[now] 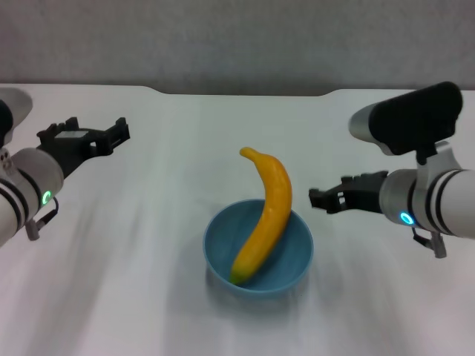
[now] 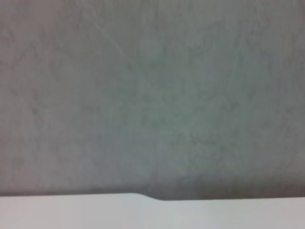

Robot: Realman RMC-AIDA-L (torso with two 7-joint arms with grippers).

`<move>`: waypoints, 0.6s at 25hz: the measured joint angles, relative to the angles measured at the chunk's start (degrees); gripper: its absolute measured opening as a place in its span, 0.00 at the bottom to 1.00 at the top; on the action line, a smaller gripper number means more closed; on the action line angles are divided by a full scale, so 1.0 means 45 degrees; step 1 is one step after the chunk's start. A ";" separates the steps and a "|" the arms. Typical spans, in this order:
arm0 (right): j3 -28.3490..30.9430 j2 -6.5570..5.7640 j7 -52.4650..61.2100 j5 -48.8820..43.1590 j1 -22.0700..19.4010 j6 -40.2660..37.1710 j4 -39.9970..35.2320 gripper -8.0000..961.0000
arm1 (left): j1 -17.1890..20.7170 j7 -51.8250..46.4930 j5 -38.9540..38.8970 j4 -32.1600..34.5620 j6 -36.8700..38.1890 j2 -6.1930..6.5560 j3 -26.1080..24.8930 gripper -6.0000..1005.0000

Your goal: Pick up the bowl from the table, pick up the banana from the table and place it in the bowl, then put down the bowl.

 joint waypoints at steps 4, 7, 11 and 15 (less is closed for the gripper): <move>-0.0347 0.0012 -0.0004 -0.0616 -0.0855 0.1712 0.0336 0.64 | 0.0049 -0.0071 -0.0032 0.0370 -0.0338 -0.0008 0.0051 0.87; -0.0660 -0.0011 -0.0007 -0.1119 -0.1474 0.3387 0.0302 0.64 | 0.0074 -0.0172 -0.0036 0.0598 -0.0469 -0.0013 0.0091 0.87; -0.1128 0.0021 -0.0008 -0.2225 -0.2312 0.6203 -0.0189 0.64 | 0.0160 -0.0185 -0.0037 0.0717 -0.0728 -0.0019 0.0104 0.87; -0.1340 0.0024 0.0025 -0.2531 -0.2668 0.9355 -0.1539 0.63 | 0.0323 -0.0185 -0.0048 0.1143 -0.1452 -0.0020 0.0212 0.87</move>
